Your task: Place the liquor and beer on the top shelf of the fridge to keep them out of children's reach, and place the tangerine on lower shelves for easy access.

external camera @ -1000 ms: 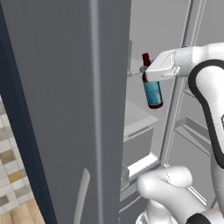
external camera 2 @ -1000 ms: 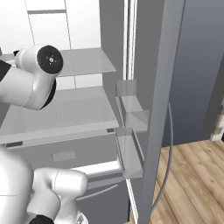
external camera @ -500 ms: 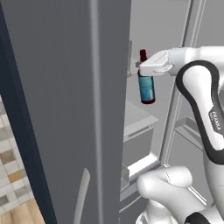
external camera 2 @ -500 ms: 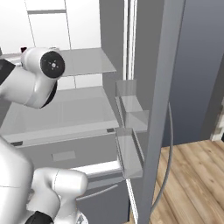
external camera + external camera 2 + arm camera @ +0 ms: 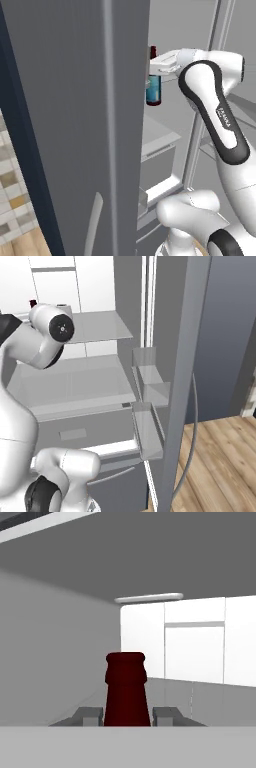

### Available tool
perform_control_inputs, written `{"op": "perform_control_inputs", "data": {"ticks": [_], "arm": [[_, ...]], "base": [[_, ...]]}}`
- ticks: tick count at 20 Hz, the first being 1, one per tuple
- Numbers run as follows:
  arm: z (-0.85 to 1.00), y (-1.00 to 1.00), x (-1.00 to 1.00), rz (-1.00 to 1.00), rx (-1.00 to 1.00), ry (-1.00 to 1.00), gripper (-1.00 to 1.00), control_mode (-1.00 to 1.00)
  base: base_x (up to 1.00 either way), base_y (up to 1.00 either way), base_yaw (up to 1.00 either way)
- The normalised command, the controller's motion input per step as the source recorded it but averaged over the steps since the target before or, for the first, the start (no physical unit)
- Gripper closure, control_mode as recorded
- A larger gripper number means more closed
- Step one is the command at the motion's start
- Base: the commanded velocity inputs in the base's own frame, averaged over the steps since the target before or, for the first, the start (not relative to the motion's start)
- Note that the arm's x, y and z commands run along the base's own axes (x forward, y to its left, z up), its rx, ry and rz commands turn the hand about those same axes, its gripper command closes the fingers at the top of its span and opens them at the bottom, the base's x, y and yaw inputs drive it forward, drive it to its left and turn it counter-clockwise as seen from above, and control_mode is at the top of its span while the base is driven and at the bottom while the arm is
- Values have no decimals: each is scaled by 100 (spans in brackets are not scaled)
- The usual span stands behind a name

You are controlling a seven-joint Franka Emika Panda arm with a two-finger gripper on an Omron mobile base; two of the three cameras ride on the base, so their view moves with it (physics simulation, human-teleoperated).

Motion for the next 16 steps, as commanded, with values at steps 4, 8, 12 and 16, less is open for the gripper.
{"op": "perform_control_inputs", "data": {"ticks": [4, 8, 12, 16], "arm": [[13, 0, 55, -4, 2, 0, 100, -100], [4, 8, 59, -4, 0, 0, 100, -100], [0, 13, 61, -2, 0, 0, 100, -100], [0, 10, 63, 0, 0, 0, 100, -100]], "base": [[0, 0, 0], [0, 0, 0], [0, 0, 0], [0, 0, 0]]}}
